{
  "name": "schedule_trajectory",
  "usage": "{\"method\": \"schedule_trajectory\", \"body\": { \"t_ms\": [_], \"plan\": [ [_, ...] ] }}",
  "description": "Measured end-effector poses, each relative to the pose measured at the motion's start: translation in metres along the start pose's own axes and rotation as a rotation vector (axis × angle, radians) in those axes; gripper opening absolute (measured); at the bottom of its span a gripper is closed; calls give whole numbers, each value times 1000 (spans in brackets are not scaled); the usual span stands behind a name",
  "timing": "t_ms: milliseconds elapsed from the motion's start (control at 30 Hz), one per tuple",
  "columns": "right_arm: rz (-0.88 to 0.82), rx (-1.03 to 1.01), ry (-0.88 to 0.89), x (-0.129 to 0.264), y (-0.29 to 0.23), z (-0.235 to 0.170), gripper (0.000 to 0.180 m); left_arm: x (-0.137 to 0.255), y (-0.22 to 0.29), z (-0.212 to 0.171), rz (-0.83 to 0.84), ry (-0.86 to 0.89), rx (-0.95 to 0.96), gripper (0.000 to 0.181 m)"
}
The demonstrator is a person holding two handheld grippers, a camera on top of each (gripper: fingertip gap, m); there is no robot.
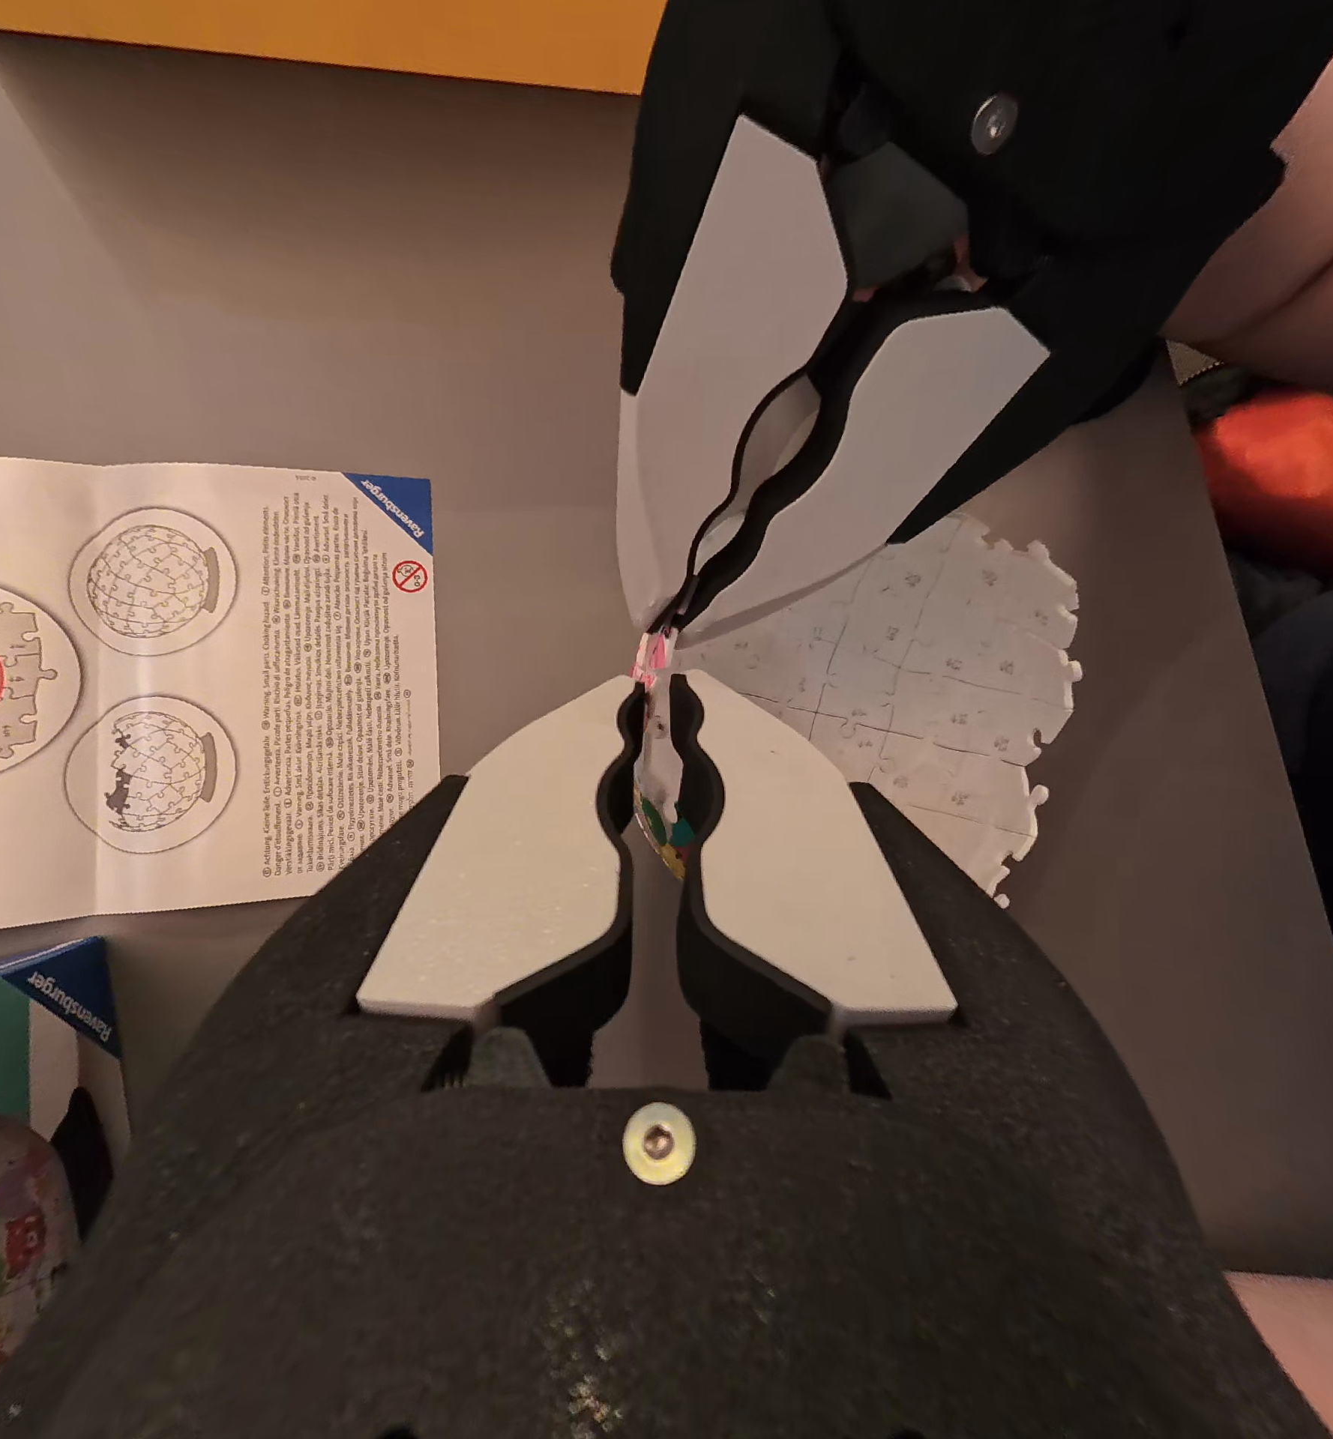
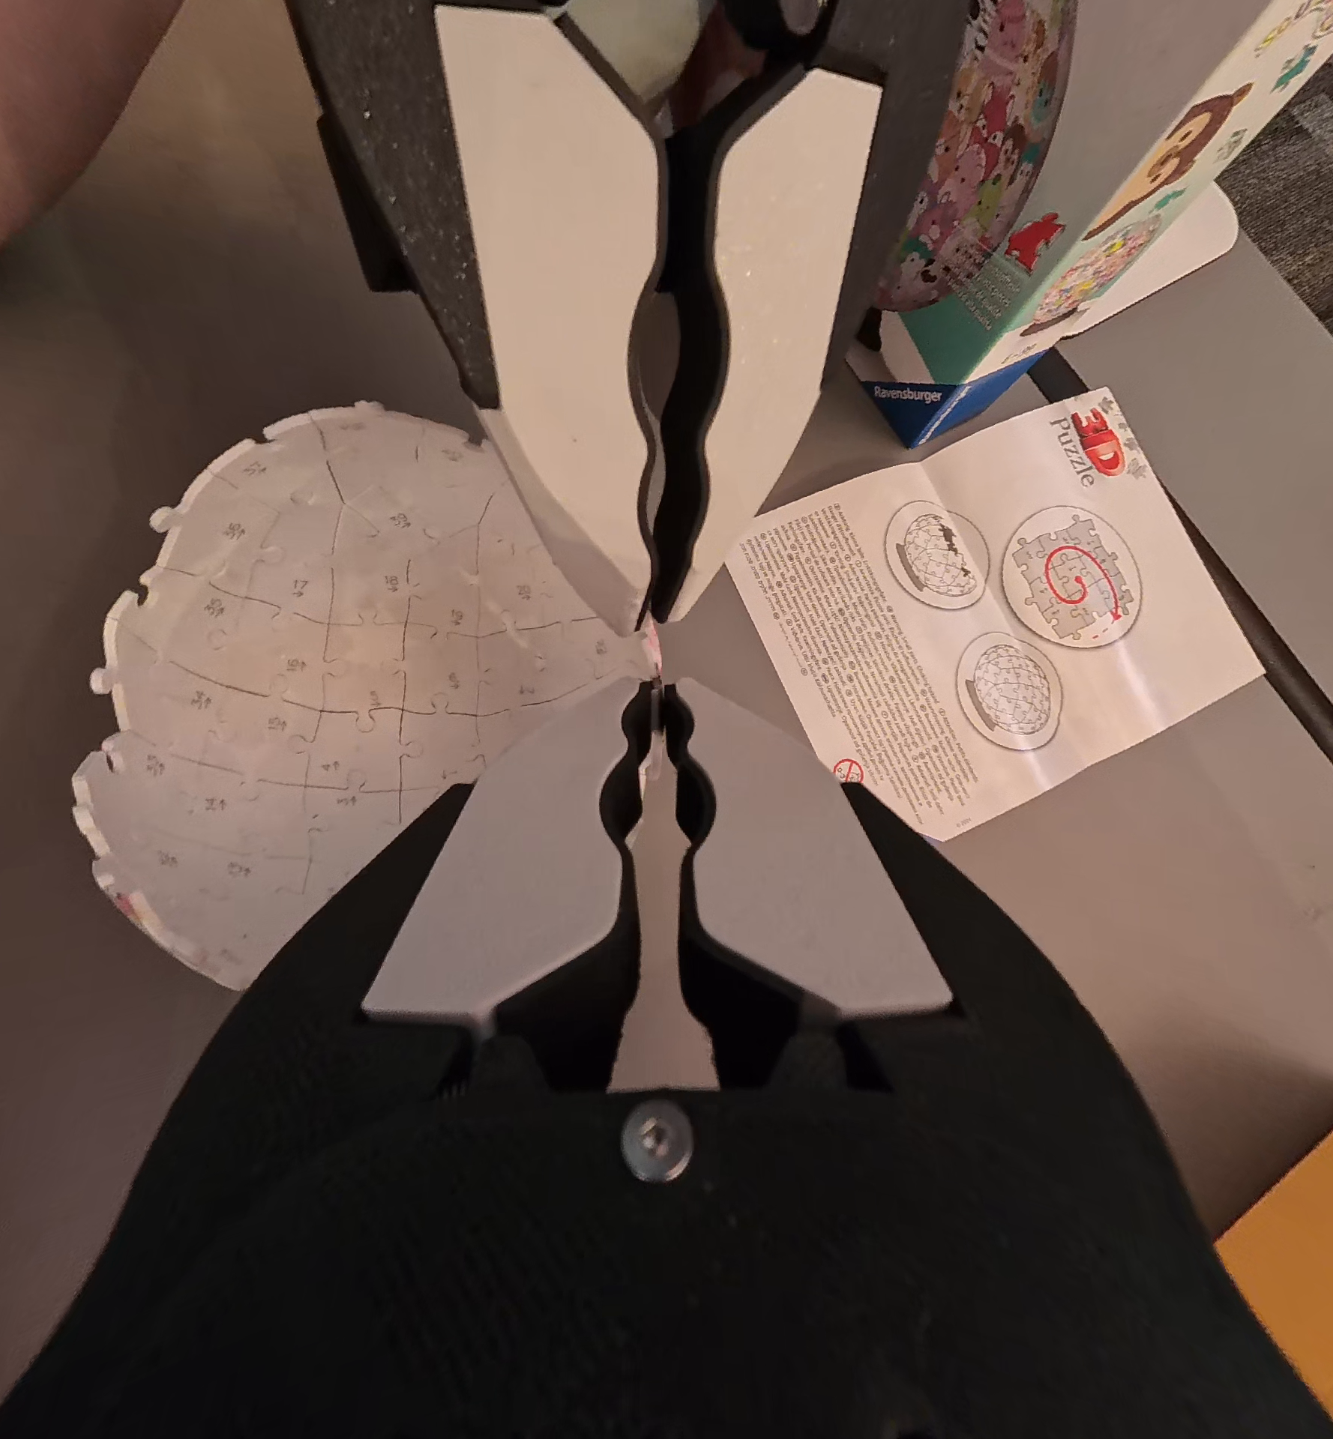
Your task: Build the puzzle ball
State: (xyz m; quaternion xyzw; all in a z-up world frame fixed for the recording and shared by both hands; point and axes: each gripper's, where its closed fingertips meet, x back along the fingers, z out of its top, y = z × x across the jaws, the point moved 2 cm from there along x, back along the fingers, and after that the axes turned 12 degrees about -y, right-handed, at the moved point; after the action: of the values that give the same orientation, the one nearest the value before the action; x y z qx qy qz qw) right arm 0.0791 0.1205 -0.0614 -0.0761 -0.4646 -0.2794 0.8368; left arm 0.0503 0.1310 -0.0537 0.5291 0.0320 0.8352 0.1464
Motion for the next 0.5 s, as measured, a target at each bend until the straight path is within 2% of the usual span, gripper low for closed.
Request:
{"method": "schedule_trajectory", "body": {
  "t_ms": [100,233,333,500],
  "plan": [
    [-5,-2,2,0,-1,0,4,0,1,-1,-18,6,8,7],
    [-6,4,4,-1,-2,1,5,6,-2,0,-36,38,37,20],
    [-19,7,8,-3,-1,2,20,12,-2,-1,-80,79,50,21],
    [29,124,13,-6,-7,7,20,13,1,-11,-176,77,84,20]
  ]
}}
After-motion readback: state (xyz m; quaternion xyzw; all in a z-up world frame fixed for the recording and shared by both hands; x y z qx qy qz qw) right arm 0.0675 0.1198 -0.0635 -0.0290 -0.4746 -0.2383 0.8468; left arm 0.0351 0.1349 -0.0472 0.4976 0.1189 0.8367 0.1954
